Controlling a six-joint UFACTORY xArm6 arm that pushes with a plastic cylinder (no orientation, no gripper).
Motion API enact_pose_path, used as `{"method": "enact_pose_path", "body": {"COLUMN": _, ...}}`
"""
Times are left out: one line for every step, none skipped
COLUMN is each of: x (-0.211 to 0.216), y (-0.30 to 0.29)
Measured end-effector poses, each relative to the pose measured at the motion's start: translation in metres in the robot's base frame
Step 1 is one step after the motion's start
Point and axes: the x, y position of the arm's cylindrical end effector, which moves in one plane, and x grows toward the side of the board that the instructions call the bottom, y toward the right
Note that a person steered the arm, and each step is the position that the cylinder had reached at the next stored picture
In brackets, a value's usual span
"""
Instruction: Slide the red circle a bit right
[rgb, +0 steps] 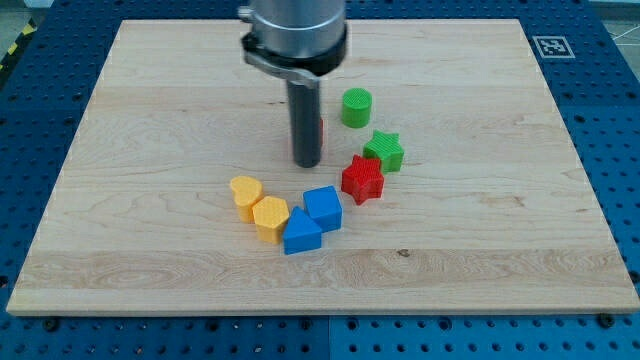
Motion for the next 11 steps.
{"method": "enact_pose_path", "body": {"x": 0.004, "y": 0.023}}
{"method": "enact_pose_path", "body": {"x": 0.018, "y": -0.003}}
{"method": "enact_pose_path", "body": {"x": 0.033, "y": -0.03}}
{"method": "enact_pose_path", "body": {"x": 0.03, "y": -0.041}}
{"method": "enact_pose_path", "body": {"x": -0.013, "y": -0.04}}
{"method": "enact_pose_path", "body": {"x": -0.02, "y": -0.04}}
{"method": "enact_pose_path", "body": {"x": -0.02, "y": -0.025}}
{"method": "enact_pose_path", "body": {"x": -0.02, "y": 0.012}}
{"method": "enact_pose_path", "body": {"x": -0.02, "y": 0.012}}
{"method": "enact_pose_path", "body": {"x": -0.012, "y": -0.016}}
{"method": "enact_pose_path", "body": {"x": -0.03, "y": -0.042}}
